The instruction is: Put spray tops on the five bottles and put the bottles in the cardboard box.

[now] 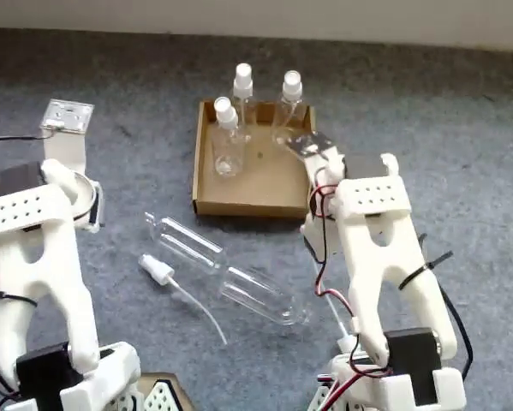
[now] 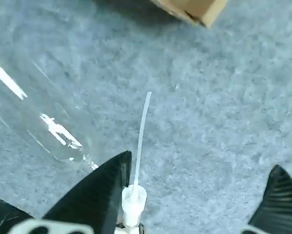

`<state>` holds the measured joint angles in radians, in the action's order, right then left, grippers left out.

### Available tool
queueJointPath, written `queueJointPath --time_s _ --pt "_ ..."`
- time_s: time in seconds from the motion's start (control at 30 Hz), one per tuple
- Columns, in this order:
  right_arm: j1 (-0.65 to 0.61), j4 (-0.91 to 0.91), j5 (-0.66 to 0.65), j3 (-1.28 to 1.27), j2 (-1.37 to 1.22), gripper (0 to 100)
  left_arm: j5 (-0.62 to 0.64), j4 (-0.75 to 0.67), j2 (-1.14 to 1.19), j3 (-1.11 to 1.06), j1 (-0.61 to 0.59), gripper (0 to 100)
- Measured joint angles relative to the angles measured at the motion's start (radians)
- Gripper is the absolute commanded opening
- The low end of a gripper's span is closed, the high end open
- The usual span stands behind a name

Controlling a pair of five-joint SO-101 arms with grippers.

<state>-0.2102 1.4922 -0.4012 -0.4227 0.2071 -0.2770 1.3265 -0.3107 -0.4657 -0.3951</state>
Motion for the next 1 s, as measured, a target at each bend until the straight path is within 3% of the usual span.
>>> queueJointPath --time_s 0.2,0.33,0.73,1.0 --pt "-0.002 -0.247 0.0 -0.33 0.021 36.8 -0.002 -0.066 0.0 -0.135 0.048 13" --pt "0.0 -0.284 -0.003 -0.428 0.021 36.0 0.0 -0.138 0.0 -0.199 0.048 13" --pt "0.008 -0.446 -0.005 -0.505 0.051 1.2 -0.002 -0.18 0.0 -0.209 0.054 13" --pt "0.011 -0.48 -0.005 -0.534 0.058 0.5 0.0 -0.18 0.0 -0.209 0.055 13"
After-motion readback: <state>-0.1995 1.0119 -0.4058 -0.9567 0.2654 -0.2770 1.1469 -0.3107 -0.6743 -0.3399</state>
